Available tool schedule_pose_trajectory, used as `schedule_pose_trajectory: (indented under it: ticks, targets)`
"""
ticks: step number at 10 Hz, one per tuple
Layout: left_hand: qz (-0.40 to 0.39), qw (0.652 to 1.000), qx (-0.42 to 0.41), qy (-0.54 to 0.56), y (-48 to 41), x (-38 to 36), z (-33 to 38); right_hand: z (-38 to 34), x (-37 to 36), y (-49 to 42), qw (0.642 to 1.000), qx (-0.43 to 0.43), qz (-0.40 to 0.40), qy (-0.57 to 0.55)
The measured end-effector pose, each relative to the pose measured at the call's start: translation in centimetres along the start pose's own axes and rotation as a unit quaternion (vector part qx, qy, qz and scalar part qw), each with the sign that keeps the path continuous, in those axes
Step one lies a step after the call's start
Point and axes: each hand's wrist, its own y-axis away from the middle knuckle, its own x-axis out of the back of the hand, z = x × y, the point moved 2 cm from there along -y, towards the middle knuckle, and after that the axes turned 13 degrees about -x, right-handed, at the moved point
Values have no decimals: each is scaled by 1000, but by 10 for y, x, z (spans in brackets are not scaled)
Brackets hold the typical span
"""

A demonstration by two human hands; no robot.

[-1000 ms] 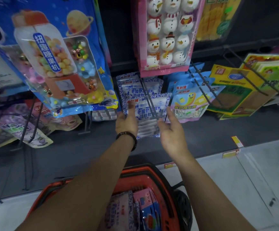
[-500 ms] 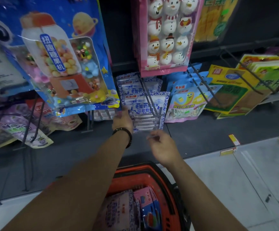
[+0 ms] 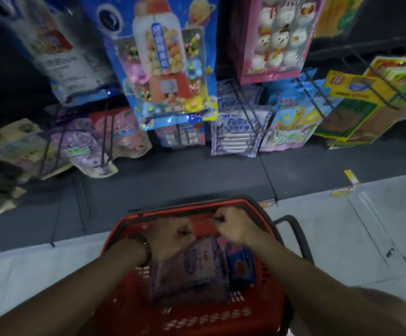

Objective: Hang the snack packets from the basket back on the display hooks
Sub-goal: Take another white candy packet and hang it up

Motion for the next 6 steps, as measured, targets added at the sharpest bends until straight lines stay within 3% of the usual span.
schedule_pose_trajectory:
  ticks: [1, 2, 3, 4, 6]
  targets:
    - [-42, 999, 10, -28, 36, -14, -27, 13, -30, -5, 997, -53, -53, 32]
    - [-38, 999, 10, -20, 55, -36, -46, 34, -67, -10, 991, -119, -58, 9]
    - [-57, 998, 26, 1, 58, -57, -64, 57, -111, -11, 975, -205, -49, -71]
    - [-147, 988, 32, -34, 51, -73, -80, 75, -151, -17, 954, -259, -61, -135]
    - [-169, 984, 58, 4, 32, -76, -100, 75, -190, -32, 890, -348, -71, -286]
